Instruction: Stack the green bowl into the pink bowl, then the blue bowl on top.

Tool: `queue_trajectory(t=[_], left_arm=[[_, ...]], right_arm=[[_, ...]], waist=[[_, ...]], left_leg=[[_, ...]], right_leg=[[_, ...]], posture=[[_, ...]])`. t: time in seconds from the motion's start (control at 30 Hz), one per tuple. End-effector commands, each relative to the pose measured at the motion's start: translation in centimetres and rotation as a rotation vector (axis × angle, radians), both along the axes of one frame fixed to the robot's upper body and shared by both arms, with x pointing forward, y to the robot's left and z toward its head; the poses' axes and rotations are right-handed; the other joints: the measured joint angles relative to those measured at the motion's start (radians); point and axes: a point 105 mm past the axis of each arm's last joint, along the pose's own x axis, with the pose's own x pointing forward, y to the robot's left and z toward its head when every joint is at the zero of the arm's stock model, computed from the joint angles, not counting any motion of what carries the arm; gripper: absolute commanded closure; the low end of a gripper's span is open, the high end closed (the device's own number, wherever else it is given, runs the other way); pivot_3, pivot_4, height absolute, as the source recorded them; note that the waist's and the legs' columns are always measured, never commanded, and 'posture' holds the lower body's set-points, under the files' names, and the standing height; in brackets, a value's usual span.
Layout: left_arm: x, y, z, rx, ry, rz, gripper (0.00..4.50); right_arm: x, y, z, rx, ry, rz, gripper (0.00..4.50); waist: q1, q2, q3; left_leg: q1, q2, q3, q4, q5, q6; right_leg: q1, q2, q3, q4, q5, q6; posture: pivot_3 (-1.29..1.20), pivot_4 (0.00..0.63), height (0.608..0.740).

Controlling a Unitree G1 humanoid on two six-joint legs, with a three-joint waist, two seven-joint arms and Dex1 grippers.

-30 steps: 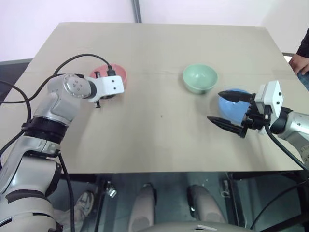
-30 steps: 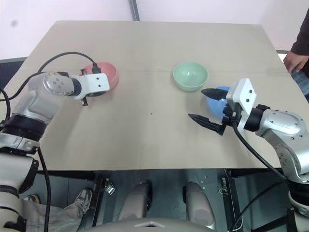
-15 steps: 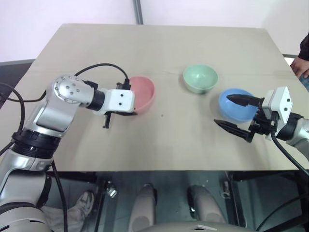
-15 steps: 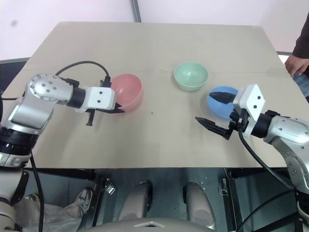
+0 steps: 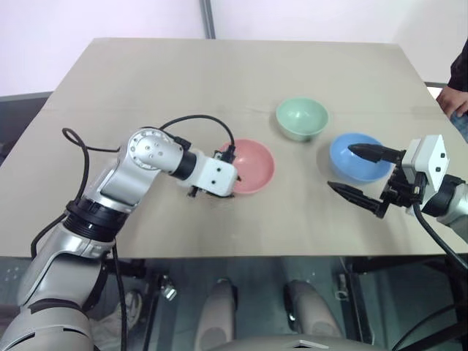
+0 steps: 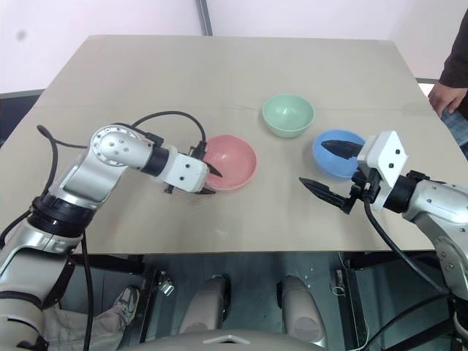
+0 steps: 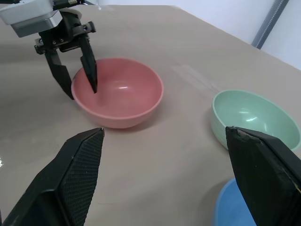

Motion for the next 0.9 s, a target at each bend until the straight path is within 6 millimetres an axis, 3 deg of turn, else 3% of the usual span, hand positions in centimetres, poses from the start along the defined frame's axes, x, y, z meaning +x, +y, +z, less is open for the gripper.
queue_trajectory(t=[0.03,0.13,0.17,0.3,0.37,0.47,0.6,0.7,0.9], left_arm=[[-0.2,-0.4,2.1,-0.075,-0.06,-0.012,1.4],[-0.7,0.5,3.4,-0.12,-0.057,0.03,0.12],[-0.9,0.9,3.9,-0.139,-0.042,0.062,0.05],[-2.0,3.7,5.9,-0.253,0.069,0.259,0.05],[-2.7,4.7,7.2,-0.412,0.138,0.35,0.05],[-2.8,5.4,9.0,-0.663,0.108,0.401,0.05],[-3.4,6.5,8.6,-0.759,0.07,0.423,0.05],[-4.3,7.0,7.1,-0.786,0.186,0.45,0.05],[-5.6,7.6,5.9,-0.804,0.243,0.493,0.05]], right_arm=[[-0.3,0.6,0.9,0.006,-0.04,0.018,0.0],[0.1,0.8,0.7,-0.004,-0.038,0.028,0.0],[0.2,0.9,0.7,-0.006,-0.039,0.03,0.0],[1.5,1.2,0.4,-0.032,-0.035,0.027,0.0],[3.2,1.1,0.2,-0.097,-0.056,-0.036,0.0],[6.2,1.7,-0.5,-0.201,-0.081,-0.068,0.0],[9.9,3.8,-0.9,-0.284,-0.066,-0.036,0.0],[12.5,5.3,-0.8,-0.334,-0.075,-0.021,0.0],[15.4,7.1,-1.0,-0.402,-0.05,0.001,0.0]], waist=[[0.0,0.0,0.0],[-0.003,0.0,0.0],[-0.004,0.0,0.0],[-0.009,0.0,0.0],[-0.014,0.001,0.0],[-0.017,0.001,0.0],[-0.024,0.001,0.001],[-0.028,0.001,0.001],[-0.021,0.001,0.001]], left_leg=[[0.0,0.0,0.0,0.0,0.0,0.0],[0.0,0.0,0.0,0.0,0.0,0.0],[0.0,0.0,0.0,0.0,0.0,0.0],[0.001,0.001,0.0,0.0,0.0,0.0],[0.001,0.001,0.0,0.0,0.0,0.0],[0.001,0.001,0.0,0.0,0.0,0.0],[0.002,0.001,0.0,0.001,0.0,0.0],[0.001,0.001,0.0,-0.001,0.0,0.0],[-0.001,0.0,0.0,-0.003,0.0,0.0]], right_leg=[[0.0,0.0,0.0,0.0,0.0,0.0],[0.0,0.0,0.0,0.0,0.0,0.0],[0.0,0.0,0.0,0.0,0.0,0.0],[0.0,0.0,0.0,0.0,0.0,0.0],[0.0,0.0,0.0,0.0,0.0,0.0],[0.0,0.0,0.0,0.001,0.0,0.0],[0.0,0.0,0.0,0.001,0.0,0.0],[-0.001,0.0,-0.001,0.001,0.0,0.0],[-0.003,-0.001,-0.001,0.0,0.0,-0.001]], posture=[[0.0,0.15,0.727],[0.0,0.15,0.727],[0.0,0.15,0.727],[0.0,0.15,0.727],[0.0,0.15,0.727],[0.0,0.15,0.727],[0.0,0.15,0.727],[0.0,0.15,0.727],[0.0,0.15,0.727]])
